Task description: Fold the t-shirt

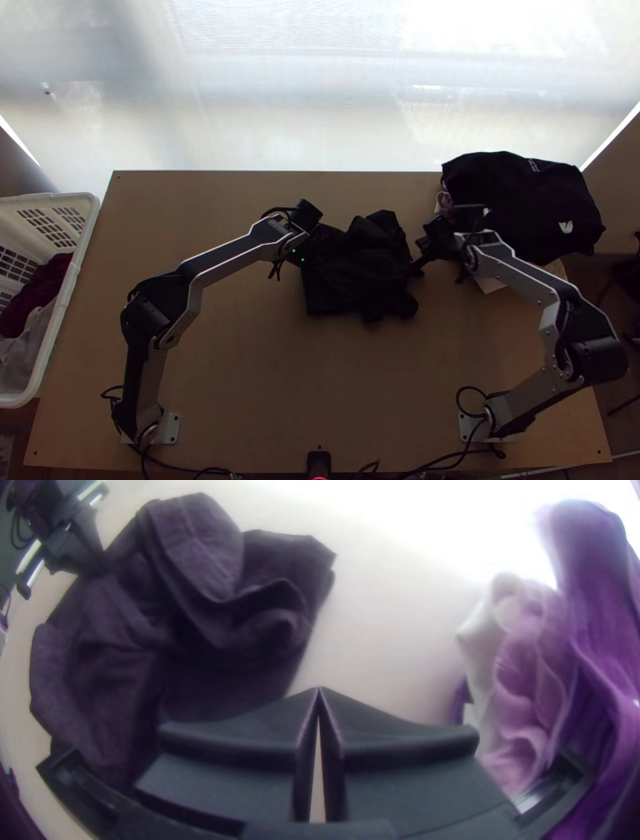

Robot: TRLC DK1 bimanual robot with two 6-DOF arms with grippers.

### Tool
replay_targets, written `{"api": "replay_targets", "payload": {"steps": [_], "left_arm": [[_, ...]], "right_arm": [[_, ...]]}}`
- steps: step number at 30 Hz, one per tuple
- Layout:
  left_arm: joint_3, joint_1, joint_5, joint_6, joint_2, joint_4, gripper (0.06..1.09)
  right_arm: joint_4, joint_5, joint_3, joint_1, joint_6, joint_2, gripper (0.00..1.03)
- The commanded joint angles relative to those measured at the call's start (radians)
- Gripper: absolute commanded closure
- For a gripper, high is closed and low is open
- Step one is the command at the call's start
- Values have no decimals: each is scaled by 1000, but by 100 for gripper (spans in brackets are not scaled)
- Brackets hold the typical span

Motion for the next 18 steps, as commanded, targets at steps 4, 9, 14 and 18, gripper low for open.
{"api": "replay_targets", "payload": {"steps": [4, 9, 14, 18], "left_arm": [[-4, 5, -4, 8, 4, 5, 92], [-5, 19, 5, 8, 0, 9, 92], [-16, 28, 31, 6, -11, 18, 92], [-21, 37, 51, 3, -15, 25, 92]], "right_arm": [[-66, -42, -68, 3, 22, -202, 100], [-57, -10, -106, 236, 50, -276, 100], [92, 75, -191, 399, 48, -276, 100], [244, 136, -249, 459, 47, -262, 100]]}}
